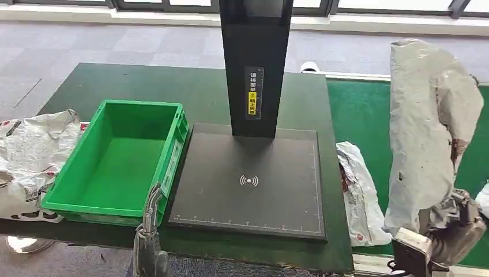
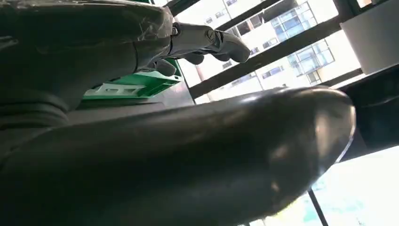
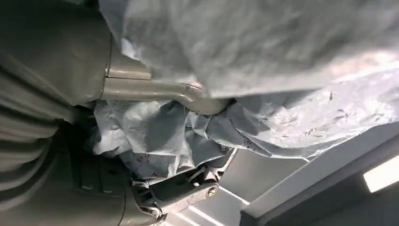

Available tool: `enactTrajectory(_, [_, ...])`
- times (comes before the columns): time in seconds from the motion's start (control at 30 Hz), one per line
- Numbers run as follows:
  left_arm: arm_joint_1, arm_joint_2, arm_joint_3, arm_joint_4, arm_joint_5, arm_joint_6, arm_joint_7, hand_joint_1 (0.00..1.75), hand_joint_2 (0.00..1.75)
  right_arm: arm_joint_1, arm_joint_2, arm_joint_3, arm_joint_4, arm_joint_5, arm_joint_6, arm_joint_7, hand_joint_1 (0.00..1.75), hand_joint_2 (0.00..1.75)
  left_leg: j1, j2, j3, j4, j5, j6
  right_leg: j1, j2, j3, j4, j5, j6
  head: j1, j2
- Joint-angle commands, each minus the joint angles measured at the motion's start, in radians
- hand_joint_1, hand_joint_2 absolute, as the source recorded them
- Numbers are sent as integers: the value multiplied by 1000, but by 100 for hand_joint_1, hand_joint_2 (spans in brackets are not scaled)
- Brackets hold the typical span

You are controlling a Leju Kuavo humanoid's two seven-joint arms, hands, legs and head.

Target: Moved the parcel from conveyor to table for the left to box.

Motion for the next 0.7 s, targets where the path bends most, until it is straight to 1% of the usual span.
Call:
enactTrajectory(0.03, [11, -15, 45, 5, -23, -54, 2, 0, 0, -188, -14, 307, 410, 50, 98, 13, 175, 175, 2, 10, 4, -4, 1, 0, 2, 10, 2, -6, 5, -1, 0, 0])
enactTrajectory(0.07, [9, -16, 42, 10, -21, -76, 2, 0, 0, -201, 13, 332, 447, 59, 138, 17, 175, 175, 3, 14, -1, -5, 1, -1, 3, 14, 4, -7, 6, -1, 0, 0])
enactTrajectory(0.1, [3, -18, 43, 18, -22, -87, 2, 0, 0, -200, 31, 354, 470, 87, 151, 35, 175, 175, 2, 11, -6, -3, -1, -2, 3, 11, 1, -4, 4, -1, 0, 0])
enactTrajectory(0.17, [-20, -20, 40, 45, -18, -115, 2, 0, 0, -177, 56, 395, 488, 111, 169, 55, 175, 175, 2, 13, -5, -5, 1, -2, 3, 12, 0, -4, 5, -2, 0, 0])
enactTrajectory(0.2, [-28, -22, 42, 54, -16, -123, 2, 0, 0, -167, 60, 409, 490, 98, 210, 69, 175, 175, 2, 7, -6, -3, 0, -2, 3, 6, 1, -3, 2, -1, 0, 0])
enactTrajectory(0.23, [-46, -23, 42, 74, -13, -135, 2, 0, 0, -155, 66, 433, 506, 117, 225, 84, 175, 175, 2, 5, -6, -4, 1, -2, 3, 4, 1, -4, 2, -1, 0, 0])
enactTrajectory(0.27, [-56, -23, 39, 83, -9, -140, 2, 0, 0, -153, 68, 456, 525, 127, 265, 98, 175, 175, 3, 2, 0, -4, 2, -2, 4, 1, -1, -5, 2, -2, 0, 0])
enactTrajectory(0.3, [-68, -25, 38, 95, -6, -142, 2, 0, 0, -154, 73, 480, 553, 153, 262, 104, 175, 175, 3, 1, 5, -6, 3, -2, 4, 0, 4, -7, 2, -2, 0, 0])
enactTrajectory(0.33, [-81, -29, 40, 107, 5, -141, 2, 0, 0, -161, 85, 507, 592, 107, 344, 96, 175, 175, 2, 0, 4, -3, 3, -3, 4, 0, 3, -3, 1, -2, 0, 0])
enactTrajectory(0.37, [-88, -36, 45, 115, 17, -140, 2, 0, 0, -169, 93, 509, 607, 84, 360, 84, 175, 175, 2, 0, 4, -4, 2, -3, 4, 1, 3, -3, 1, -2, 0, 0])
enactTrajectory(0.47, [-93, -38, 45, 121, 30, -135, 2, 0, 0, -215, 93, 504, 647, 50, 394, 73, 175, 175, 3, 4, 4, -5, 3, -3, 5, 4, 3, -5, 3, -2, 0, 0])
enactTrajectory(0.53, [-96, -35, 39, 120, 42, -128, 2, 0, 0, -255, 88, 499, 683, 41, 394, 64, 175, 175, 3, 3, 2, -4, 4, -3, 5, 4, 1, -5, 4, -2, 0, 0])
enactTrajectory(0.57, [-96, -34, 39, 120, 41, -127, 2, 0, 0, -258, 87, 499, 683, 42, 395, 64, 175, 175, 2, 1, 1, -3, 3, -3, 4, 2, 0, -2, 2, -2, 0, 0])
enactTrajectory(0.7, [-113, -33, 32, 127, 58, -106, 2, 0, 0, -304, 91, 495, 738, -4, 401, 40, 175, 175, 2, 1, 1, -4, 4, -2, 4, 2, 1, -5, 4, -2, 0, 0])
